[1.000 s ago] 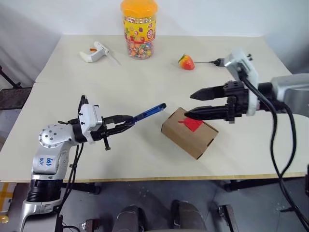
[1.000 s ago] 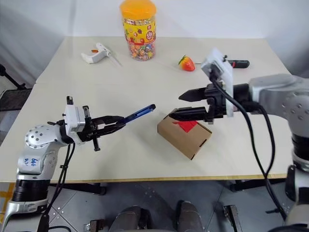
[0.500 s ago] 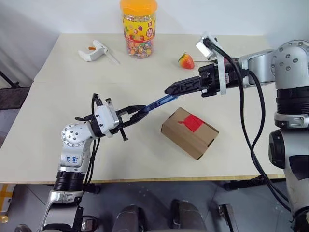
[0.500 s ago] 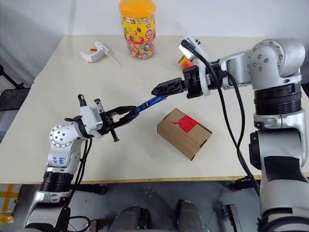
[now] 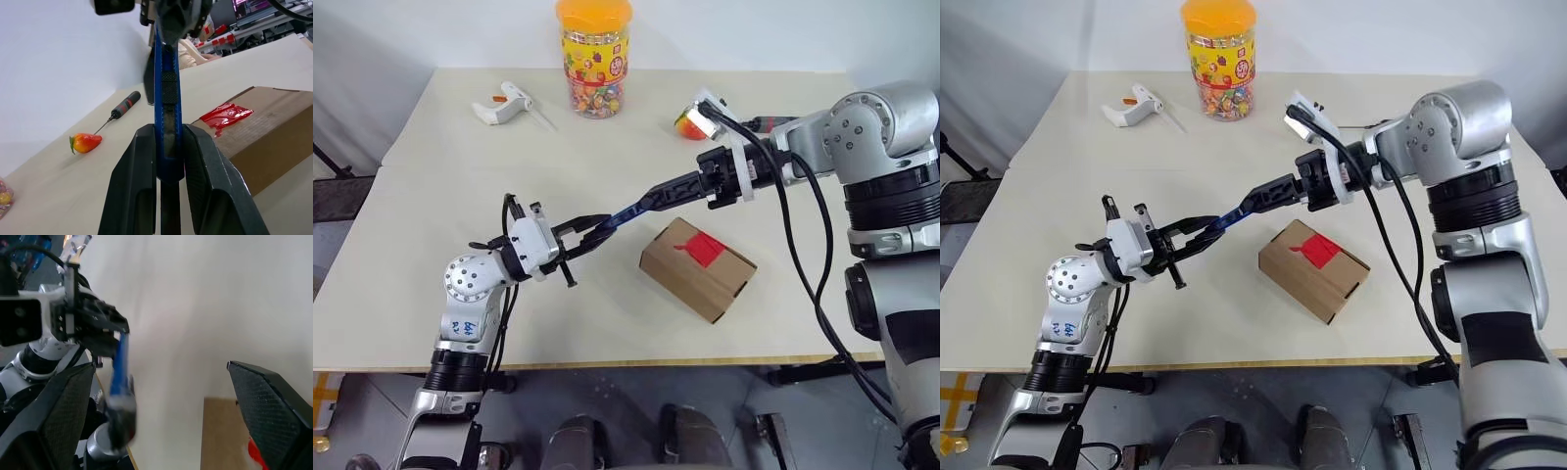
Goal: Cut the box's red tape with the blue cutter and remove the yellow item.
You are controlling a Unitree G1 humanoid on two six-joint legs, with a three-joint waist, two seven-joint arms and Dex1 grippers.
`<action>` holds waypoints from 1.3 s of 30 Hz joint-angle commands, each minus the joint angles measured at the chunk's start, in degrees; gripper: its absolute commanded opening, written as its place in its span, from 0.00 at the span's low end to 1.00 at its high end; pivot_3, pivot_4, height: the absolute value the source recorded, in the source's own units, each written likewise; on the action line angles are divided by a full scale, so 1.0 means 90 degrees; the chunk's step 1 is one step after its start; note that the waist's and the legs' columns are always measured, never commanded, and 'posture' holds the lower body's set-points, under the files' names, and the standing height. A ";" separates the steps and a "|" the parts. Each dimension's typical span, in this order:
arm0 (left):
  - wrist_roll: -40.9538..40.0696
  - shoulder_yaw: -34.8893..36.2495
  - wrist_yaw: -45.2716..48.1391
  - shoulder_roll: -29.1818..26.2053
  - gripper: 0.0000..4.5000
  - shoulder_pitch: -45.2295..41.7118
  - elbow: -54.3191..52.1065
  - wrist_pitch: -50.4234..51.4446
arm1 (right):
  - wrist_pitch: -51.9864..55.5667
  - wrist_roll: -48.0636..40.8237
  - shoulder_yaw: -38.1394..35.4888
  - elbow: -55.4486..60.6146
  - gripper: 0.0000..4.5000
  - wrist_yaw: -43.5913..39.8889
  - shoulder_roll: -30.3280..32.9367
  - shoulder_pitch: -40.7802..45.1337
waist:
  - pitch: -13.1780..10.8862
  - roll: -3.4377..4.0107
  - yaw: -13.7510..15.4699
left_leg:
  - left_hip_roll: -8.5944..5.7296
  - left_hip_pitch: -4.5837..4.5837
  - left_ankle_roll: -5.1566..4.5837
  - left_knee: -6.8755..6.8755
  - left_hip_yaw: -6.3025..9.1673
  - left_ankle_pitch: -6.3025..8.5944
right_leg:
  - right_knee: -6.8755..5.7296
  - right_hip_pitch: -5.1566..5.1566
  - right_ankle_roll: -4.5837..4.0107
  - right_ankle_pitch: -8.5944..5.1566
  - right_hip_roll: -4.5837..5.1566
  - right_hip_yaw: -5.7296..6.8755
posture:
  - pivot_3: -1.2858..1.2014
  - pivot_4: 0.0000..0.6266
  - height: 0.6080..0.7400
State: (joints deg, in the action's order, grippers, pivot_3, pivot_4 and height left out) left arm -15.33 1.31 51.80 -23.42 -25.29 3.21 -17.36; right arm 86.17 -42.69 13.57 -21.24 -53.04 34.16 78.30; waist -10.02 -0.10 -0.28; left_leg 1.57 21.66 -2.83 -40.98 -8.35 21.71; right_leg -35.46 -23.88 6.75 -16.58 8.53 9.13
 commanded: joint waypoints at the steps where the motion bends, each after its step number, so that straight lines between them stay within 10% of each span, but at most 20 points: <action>1: -0.0040 -0.0031 -0.0062 -0.0021 0.10 0.0054 -0.0231 -0.0087 | -0.0118 0.0099 -0.0025 0.0049 1.00 -0.0242 0.0025 0.0203 | 0.0000 0.0000 0.0000 | 0.0000 0.0000 0.0000 0.0000 0.0000 0.0000 | 0.0000 0.0000 0.0000 0.0000 0.0000 0.0000 | 0.52 0.24 1.00; 13: -0.0041 -0.0068 -0.0141 -0.0001 0.10 0.0044 -0.0239 -0.0103 | -0.0223 0.0373 0.0226 0.0168 1.00 -0.0735 0.0101 0.0111 | 0.0000 0.0000 -0.0001 | 0.0000 0.0000 0.0001 0.0000 0.0001 0.0000 | 0.0001 0.0000 0.0000 0.0000 0.0000 0.0001 | 0.52 0.24 1.00; 27: -0.0053 -0.0025 -0.0166 -0.0078 0.10 0.0115 -0.0296 -0.0090 | -0.0219 0.0545 0.0273 0.0245 0.04 -0.0937 0.0047 0.0070 | 0.0000 0.0000 -0.0010 | 0.0001 0.0000 0.0001 0.0001 0.0001 0.0000 | 0.0002 0.0000 0.0000 0.0000 -0.0001 0.0001 | 0.52 0.24 1.00; 37: -0.0267 -0.0013 -0.0287 -0.0154 0.10 -0.0006 -0.0242 0.0933 | -0.0236 0.0492 0.0113 0.0676 0.03 -0.0952 0.0098 0.0023 | 0.0000 0.0000 0.0002 | 0.0001 0.0000 0.0002 0.0000 0.0002 0.0001 | 0.0002 0.0000 0.0000 0.0000 0.0000 0.0002 | 0.52 0.24 1.00; 39: -0.0334 -0.0002 -0.0272 -0.0305 0.26 -0.0003 -0.0356 0.1508 | -0.0290 0.0531 0.0040 0.0682 0.03 -0.0925 0.0157 0.0034 | 0.0000 0.0000 -0.0002 | 0.0000 0.0000 0.0002 0.0000 0.0003 0.0001 | 0.0002 0.0001 0.0000 0.0000 0.0000 0.0002 | 0.52 0.24 1.00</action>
State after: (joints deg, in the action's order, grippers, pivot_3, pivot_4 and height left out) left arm -16.92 0.58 50.18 -24.36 -24.98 2.04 -8.16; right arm 84.33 -37.40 16.18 -17.16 -60.81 34.10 77.97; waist -10.02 -0.09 -0.30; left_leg 1.57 21.66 -2.81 -40.98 -8.34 21.72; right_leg -35.44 -23.88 6.75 -16.58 8.52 9.14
